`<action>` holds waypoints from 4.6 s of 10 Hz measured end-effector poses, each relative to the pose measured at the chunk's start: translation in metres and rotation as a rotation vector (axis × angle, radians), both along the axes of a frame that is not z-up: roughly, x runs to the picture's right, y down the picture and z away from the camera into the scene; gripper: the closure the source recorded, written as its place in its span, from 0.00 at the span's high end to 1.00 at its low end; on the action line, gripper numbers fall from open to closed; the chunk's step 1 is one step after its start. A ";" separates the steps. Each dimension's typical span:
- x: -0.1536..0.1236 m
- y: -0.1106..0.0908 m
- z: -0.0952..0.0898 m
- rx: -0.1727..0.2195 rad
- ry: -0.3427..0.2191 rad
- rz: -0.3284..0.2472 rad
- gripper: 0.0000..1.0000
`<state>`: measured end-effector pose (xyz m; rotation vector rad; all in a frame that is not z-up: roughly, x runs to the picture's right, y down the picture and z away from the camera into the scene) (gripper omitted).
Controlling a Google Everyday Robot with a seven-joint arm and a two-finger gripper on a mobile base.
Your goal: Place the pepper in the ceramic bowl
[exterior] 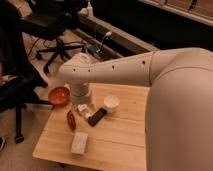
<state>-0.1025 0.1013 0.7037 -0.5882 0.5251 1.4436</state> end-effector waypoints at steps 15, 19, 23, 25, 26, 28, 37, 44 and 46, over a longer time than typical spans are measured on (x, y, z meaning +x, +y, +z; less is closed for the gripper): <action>-0.129 0.070 0.090 0.098 -0.237 -0.315 0.65; -0.118 0.077 0.122 0.012 -0.149 -0.450 0.65; -0.098 0.084 0.148 -0.075 -0.103 -0.408 0.65; -0.082 0.087 0.157 -0.108 -0.104 -0.310 0.65; -0.071 0.086 0.161 -0.123 -0.101 -0.266 0.65; -0.065 0.079 0.161 -0.127 -0.117 -0.215 0.65; -0.096 0.070 0.135 -0.113 -0.209 -0.232 0.65; -0.094 0.087 0.160 -0.065 -0.146 -0.244 0.65; -0.091 0.092 0.164 -0.062 -0.122 -0.238 0.51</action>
